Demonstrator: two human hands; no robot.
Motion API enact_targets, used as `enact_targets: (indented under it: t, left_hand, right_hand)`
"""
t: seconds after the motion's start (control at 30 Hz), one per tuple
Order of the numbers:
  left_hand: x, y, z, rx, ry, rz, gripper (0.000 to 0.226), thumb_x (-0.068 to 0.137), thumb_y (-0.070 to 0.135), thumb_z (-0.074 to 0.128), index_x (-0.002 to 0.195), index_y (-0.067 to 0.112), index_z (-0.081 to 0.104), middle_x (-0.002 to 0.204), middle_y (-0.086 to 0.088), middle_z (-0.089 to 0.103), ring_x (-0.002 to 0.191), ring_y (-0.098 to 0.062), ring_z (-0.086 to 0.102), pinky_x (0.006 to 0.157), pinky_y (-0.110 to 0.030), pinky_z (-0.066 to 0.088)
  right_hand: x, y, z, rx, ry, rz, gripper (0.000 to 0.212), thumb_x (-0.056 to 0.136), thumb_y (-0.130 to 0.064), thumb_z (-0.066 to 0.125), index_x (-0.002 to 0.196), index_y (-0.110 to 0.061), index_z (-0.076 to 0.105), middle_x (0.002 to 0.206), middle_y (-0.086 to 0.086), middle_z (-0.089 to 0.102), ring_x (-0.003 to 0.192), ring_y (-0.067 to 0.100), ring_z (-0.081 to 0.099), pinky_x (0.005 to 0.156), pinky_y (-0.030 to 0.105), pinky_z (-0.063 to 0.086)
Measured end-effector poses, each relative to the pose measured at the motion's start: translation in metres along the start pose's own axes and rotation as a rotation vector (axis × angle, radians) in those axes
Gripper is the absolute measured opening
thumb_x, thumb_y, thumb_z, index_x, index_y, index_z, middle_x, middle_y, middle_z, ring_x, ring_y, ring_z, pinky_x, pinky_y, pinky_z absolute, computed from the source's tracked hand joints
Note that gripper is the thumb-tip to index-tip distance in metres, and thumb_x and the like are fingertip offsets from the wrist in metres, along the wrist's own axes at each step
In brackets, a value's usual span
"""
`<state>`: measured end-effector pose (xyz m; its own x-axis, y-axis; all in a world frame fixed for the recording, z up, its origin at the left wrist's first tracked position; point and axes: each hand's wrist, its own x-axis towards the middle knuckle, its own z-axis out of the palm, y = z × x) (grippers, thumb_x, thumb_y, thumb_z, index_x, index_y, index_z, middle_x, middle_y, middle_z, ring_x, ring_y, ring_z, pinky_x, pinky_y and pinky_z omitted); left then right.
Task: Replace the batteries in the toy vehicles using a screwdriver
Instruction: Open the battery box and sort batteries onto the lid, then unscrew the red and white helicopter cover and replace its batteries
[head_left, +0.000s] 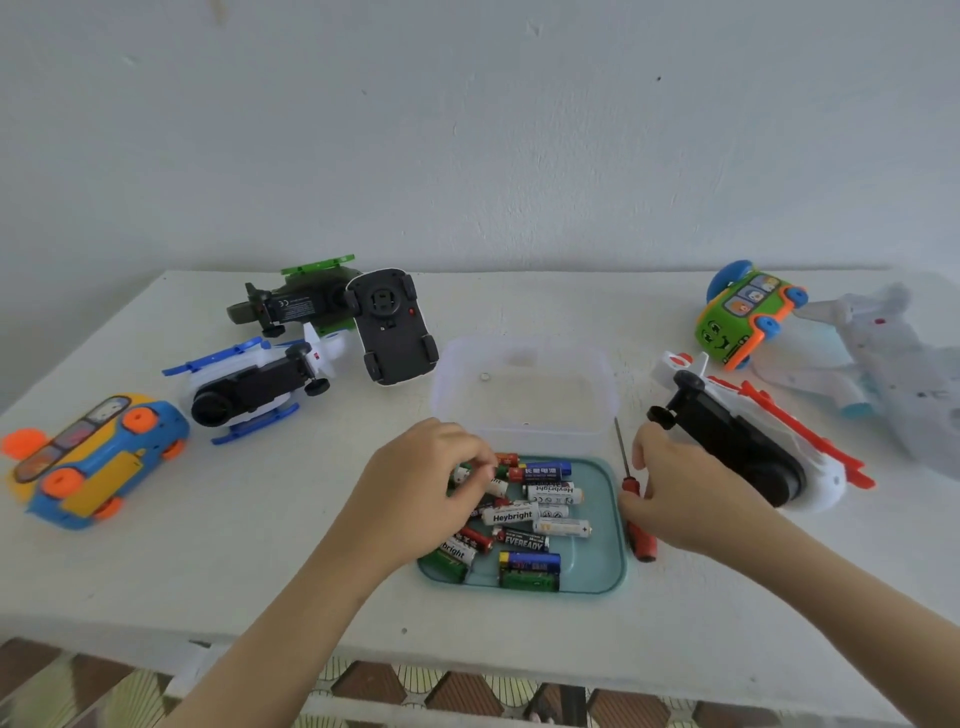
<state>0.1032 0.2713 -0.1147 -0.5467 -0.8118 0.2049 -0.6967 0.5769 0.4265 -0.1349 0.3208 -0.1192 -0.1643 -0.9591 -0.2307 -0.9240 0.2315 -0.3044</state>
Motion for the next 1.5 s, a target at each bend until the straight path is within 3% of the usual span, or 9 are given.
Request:
enact_targets:
  t: [0.13, 0.3, 0.43, 0.53, 0.63, 0.9, 1.17, 1.3, 1.5]
  left_hand:
    - [-0.010, 0.005, 0.005, 0.001, 0.003, 0.010, 0.013, 0.092, 0.022, 0.060, 0.096, 0.023, 0.073, 0.091, 0.016, 0.065, 0.084, 0.003, 0.043, 0.067, -0.006, 0.031]
    - [-0.026, 0.012, 0.010, -0.014, -0.010, 0.038, 0.017, 0.093, 0.022, 0.059, 0.104, 0.021, 0.072, 0.101, 0.012, 0.067, 0.090, 0.002, 0.044, 0.069, -0.006, 0.030]
    - [-0.038, 0.015, 0.012, -0.036, -0.016, 0.057, 0.015, 0.091, 0.019, 0.061, 0.101, 0.019, 0.072, 0.104, 0.010, 0.068, 0.095, 0.000, 0.048, 0.071, -0.003, 0.030]
    - [-0.044, 0.019, 0.014, -0.052, 0.002, 0.084, 0.014, 0.090, 0.016, 0.063, 0.099, 0.018, 0.073, 0.100, 0.011, 0.069, 0.091, 0.002, 0.047, 0.072, -0.004, 0.034]
    - [-0.047, 0.028, 0.017, -0.099, 0.021, 0.085, 0.015, 0.090, 0.015, 0.063, 0.101, 0.020, 0.073, 0.091, 0.020, 0.059, 0.086, 0.000, 0.051, 0.074, -0.018, 0.047]
    - [-0.032, 0.066, 0.036, -0.302, 0.015, 0.075, 0.017, 0.091, 0.016, 0.062, 0.103, 0.021, 0.072, 0.090, 0.021, 0.060, 0.083, 0.001, 0.054, 0.072, -0.006, 0.040]
    - [0.000, 0.109, 0.076, -0.549, -0.060, -0.101, 0.021, 0.090, 0.015, 0.063, 0.107, 0.027, 0.064, 0.095, 0.015, 0.065, 0.086, 0.002, 0.058, 0.069, -0.008, 0.043]
    - [0.019, 0.129, 0.092, -0.727, -0.123, -0.307, 0.035, 0.090, 0.019, 0.065, 0.121, 0.029, 0.053, 0.111, 0.010, 0.062, 0.095, 0.000, 0.060, 0.074, -0.008, 0.046]
    - [0.042, 0.160, 0.120, -1.059, -0.079, -0.574, 0.045, 0.089, 0.015, 0.064, 0.127, 0.024, 0.041, 0.105, 0.008, 0.063, 0.097, -0.006, 0.060, 0.092, -0.032, 0.052]
  right_hand:
    - [-0.009, -0.005, -0.001, 0.066, 0.072, 0.085, 0.024, 0.088, -0.031, 0.058, 0.102, -0.017, 0.044, 0.077, -0.002, 0.062, 0.068, 0.012, 0.061, 0.065, 0.030, 0.056]
    - [-0.026, -0.004, -0.009, 0.103, 0.150, 0.143, 0.024, 0.087, -0.032, 0.059, 0.089, -0.008, 0.066, 0.080, 0.004, 0.069, 0.073, 0.018, 0.064, 0.066, 0.030, 0.052]
    - [-0.041, -0.003, -0.014, 0.195, 0.142, 0.155, 0.019, 0.090, -0.027, 0.057, 0.082, -0.011, 0.064, 0.076, 0.003, 0.064, 0.067, 0.017, 0.058, 0.057, 0.026, 0.044]
    - [-0.052, -0.005, -0.021, 0.512, 0.191, 0.223, 0.025, 0.097, -0.020, 0.044, 0.082, -0.006, 0.059, 0.071, 0.009, 0.064, 0.062, 0.021, 0.058, 0.053, 0.025, 0.043]
    - [-0.065, -0.001, -0.030, 0.944, 0.255, 0.331, 0.028, 0.097, -0.012, 0.036, 0.082, -0.002, 0.056, 0.062, 0.013, 0.054, 0.050, 0.023, 0.050, 0.050, 0.031, 0.046]
    - [-0.075, 0.038, -0.057, 0.402, 0.639, 0.156, 0.045, 0.095, -0.037, 0.049, 0.061, -0.013, 0.033, 0.057, 0.000, 0.036, 0.055, 0.018, 0.035, 0.052, 0.032, 0.026]
    - [-0.040, 0.082, -0.062, 0.241, 0.303, 0.156, 0.044, 0.081, -0.051, 0.067, 0.089, -0.016, 0.042, 0.090, -0.004, 0.048, 0.082, 0.016, 0.046, 0.062, 0.026, 0.031]
    - [-0.027, 0.100, -0.062, 0.323, 0.316, 0.144, 0.037, 0.079, -0.039, 0.072, 0.086, -0.015, 0.046, 0.095, 0.003, 0.059, 0.088, 0.022, 0.053, 0.064, 0.028, 0.037]
    - [-0.022, 0.123, -0.057, 0.375, 0.372, 0.082, 0.036, 0.076, -0.037, 0.075, 0.082, -0.018, 0.045, 0.103, 0.002, 0.065, 0.086, 0.016, 0.054, 0.059, 0.017, 0.036]
